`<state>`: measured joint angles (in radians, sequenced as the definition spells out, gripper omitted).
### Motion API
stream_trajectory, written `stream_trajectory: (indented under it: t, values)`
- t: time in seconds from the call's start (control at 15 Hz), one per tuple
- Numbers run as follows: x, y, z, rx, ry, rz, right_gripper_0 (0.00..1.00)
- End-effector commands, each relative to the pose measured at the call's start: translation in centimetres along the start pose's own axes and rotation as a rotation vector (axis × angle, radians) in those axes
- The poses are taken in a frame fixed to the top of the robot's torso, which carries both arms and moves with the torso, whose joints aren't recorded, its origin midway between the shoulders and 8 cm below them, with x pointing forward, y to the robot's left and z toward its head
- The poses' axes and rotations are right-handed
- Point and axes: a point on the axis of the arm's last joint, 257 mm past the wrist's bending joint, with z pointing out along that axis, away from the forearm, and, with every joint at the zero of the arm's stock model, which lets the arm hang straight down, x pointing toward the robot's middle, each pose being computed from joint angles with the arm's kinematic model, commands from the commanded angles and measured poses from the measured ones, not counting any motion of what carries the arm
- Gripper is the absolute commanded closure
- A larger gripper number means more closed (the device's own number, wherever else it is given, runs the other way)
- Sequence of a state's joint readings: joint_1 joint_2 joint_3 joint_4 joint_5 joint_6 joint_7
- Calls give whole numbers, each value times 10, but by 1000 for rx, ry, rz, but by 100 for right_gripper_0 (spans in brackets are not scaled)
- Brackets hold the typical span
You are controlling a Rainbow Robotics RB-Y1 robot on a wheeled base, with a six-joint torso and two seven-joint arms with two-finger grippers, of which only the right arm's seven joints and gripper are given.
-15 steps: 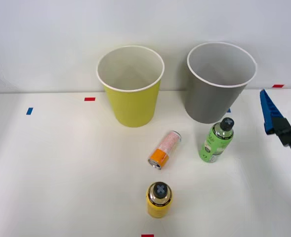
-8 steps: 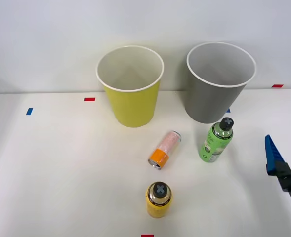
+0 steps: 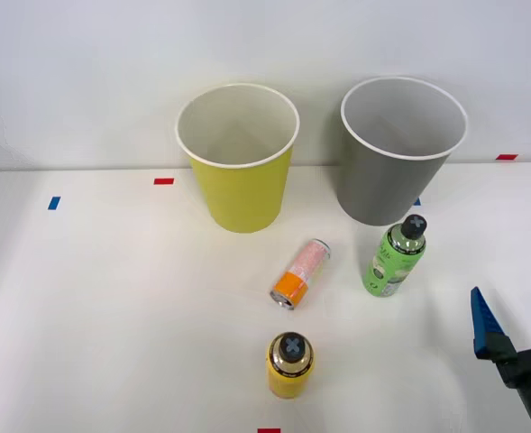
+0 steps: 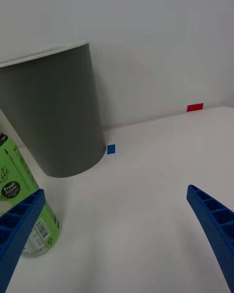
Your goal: Put cans in the gray bin, plastic bottles in the light green bin
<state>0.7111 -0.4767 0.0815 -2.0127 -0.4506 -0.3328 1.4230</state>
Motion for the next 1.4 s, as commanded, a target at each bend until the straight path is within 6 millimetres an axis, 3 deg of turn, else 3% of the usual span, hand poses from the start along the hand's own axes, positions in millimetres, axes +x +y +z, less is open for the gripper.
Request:
stream_trajectory:
  t: [0.07, 0.2, 0.8, 1.4]
  values:
    - [18, 20, -12, -34, 32, 3, 0]
    - [24, 33, -15, -77, 49, -23, 0]
    - [34, 33, -14, -117, 84, -188, 0]
    - [59, 49, -7, -277, 13, -51, 0]
